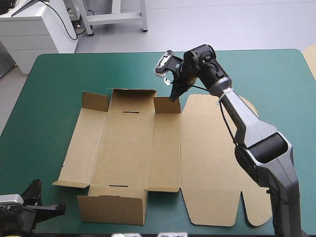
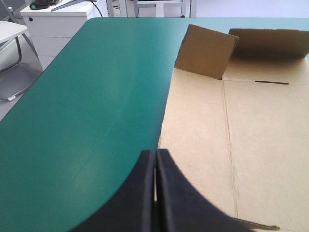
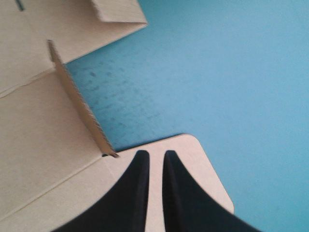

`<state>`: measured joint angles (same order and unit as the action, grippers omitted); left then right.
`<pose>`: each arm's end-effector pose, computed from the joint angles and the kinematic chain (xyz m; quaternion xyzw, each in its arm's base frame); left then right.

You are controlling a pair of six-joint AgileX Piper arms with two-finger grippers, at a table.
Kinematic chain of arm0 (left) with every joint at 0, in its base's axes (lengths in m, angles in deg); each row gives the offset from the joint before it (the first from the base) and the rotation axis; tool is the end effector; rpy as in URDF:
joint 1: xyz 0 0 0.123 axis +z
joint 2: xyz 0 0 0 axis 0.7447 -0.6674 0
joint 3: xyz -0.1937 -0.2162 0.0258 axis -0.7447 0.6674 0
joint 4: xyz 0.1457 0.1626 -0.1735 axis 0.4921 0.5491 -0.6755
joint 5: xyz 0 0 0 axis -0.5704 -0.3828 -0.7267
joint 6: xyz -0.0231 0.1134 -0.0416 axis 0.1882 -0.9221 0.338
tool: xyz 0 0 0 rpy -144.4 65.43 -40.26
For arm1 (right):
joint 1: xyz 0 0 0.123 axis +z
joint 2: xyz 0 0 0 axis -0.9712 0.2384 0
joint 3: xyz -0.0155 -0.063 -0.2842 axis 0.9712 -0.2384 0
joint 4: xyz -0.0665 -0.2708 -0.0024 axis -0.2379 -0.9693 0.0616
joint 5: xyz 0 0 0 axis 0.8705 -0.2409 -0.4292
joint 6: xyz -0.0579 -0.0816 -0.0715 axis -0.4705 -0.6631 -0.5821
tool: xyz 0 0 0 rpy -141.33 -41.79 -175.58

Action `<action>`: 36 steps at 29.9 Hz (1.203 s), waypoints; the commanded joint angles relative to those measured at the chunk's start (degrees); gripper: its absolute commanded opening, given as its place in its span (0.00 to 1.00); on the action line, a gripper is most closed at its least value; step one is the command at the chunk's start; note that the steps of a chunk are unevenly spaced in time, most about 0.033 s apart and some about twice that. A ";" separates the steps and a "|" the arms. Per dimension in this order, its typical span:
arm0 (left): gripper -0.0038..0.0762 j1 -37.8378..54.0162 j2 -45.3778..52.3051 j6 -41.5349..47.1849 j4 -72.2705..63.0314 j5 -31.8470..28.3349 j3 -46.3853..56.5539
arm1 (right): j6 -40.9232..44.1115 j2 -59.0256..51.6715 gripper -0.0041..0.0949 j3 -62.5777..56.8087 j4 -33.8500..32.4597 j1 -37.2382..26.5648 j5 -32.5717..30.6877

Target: Fold the box

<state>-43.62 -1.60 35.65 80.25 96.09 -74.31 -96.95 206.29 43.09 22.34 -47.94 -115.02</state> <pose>0.0592 0.0046 0.2802 -0.0314 0.7971 0.0237 0.6026 0.4573 0.2388 0.3281 -0.4696 0.8376 -0.0318 0.2774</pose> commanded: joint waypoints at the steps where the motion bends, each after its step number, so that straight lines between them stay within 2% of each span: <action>1: 0.04 0.09 0.49 0.00 -1.12 -4.47 -1.19 | 12.23 -4.36 0.03 2.31 -8.43 -0.09 -0.38; 3: 0.04 0.09 0.49 0.34 -0.93 -4.71 -0.97 | 20.43 -5.28 0.02 2.17 -10.85 -0.20 -0.38; 4: 0.04 0.09 0.49 0.34 -0.64 -5.22 -0.87 | 21.79 -5.88 0.02 1.73 -11.08 -0.33 -0.38; 9: 0.04 0.09 -0.27 0.34 -0.63 -10.29 -1.40 | 25.71 -12.94 0.02 -4.59 -10.54 -2.14 -0.50; 11: 0.04 0.09 -1.77 0.34 -0.47 -11.20 -2.47 | 25.71 -17.16 0.02 -9.03 -8.33 -3.31 -0.50; 14: 0.04 0.09 -6.55 0.34 1.49 -11.66 -4.66 | 24.91 -23.37 0.02 -17.78 -4.51 -5.36 -0.40; 21: 0.04 0.09 -23.05 0.34 10.10 -10.72 -12.81 | 25.98 -36.42 0.02 -33.72 -3.61 -8.62 0.80; 24: 0.04 0.09 -30.83 0.34 14.55 -8.06 -17.46 | 26.96 -41.76 0.02 -39.22 -3.71 -8.86 0.80; 26: 0.04 0.09 -35.40 0.34 18.29 -4.05 -20.35 | 27.78 -44.73 0.02 -42.49 -3.60 -8.86 0.91; 31: 0.04 0.09 -46.50 0.94 26.80 11.13 -26.98 | 30.13 -52.42 0.02 -49.64 -3.35 -8.86 0.81; 33: 0.04 0.09 -50.37 1.45 27.78 14.71 -28.87 | 30.13 -54.97 0.02 -52.19 -2.80 -8.86 0.40; 36: 0.04 0.09 -55.61 1.83 27.16 16.75 -30.88 | 29.81 -59.07 0.02 -56.35 -1.47 -8.86 0.40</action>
<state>-43.62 -53.26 36.55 105.81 112.24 -101.77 -66.82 151.59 -11.60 20.26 -56.48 -115.67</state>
